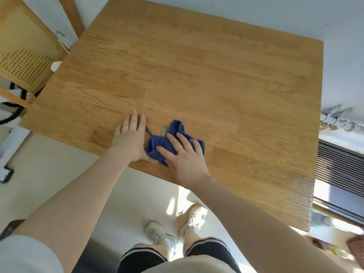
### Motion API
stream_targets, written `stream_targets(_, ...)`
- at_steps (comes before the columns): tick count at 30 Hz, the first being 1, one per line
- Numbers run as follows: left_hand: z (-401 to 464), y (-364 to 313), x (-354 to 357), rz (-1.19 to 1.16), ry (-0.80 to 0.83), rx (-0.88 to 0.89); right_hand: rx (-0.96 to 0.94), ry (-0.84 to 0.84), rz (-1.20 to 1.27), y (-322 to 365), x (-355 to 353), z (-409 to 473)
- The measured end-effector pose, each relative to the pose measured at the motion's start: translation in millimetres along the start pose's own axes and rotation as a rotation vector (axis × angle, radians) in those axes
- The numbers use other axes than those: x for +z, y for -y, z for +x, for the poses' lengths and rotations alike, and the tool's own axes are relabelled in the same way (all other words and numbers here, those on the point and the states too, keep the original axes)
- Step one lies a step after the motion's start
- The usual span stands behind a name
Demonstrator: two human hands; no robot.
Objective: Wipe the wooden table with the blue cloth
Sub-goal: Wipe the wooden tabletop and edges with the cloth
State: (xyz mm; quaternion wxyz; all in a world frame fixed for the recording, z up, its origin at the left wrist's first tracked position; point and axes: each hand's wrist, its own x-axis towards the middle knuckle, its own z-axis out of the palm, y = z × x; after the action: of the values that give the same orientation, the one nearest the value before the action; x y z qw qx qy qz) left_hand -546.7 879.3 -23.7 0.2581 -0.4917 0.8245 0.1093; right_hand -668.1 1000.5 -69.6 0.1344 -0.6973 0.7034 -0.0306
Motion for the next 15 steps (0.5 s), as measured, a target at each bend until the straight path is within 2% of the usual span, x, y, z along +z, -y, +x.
stream_targets(5,-14.6,4.0,8.2,-0.047,-0.137,0.002,-0.027,0.060,0.010,-15.1,-12.0,17.7)
stream_targets(7,-16.2,11.5,14.5,-0.099,-0.135,0.062,0.088,0.003,0.034,-20.3,-18.8,49.1)
stream_targets(11,-9.1,41.1,7.4,-0.406,-0.117,0.166,0.323,-0.070,0.058,-5.9,-17.5,83.6)
stream_targets(15,3.3,81.3,-7.8,-0.443,-0.113,0.308,0.233,-0.099,-0.007,38.4,3.5,61.3)
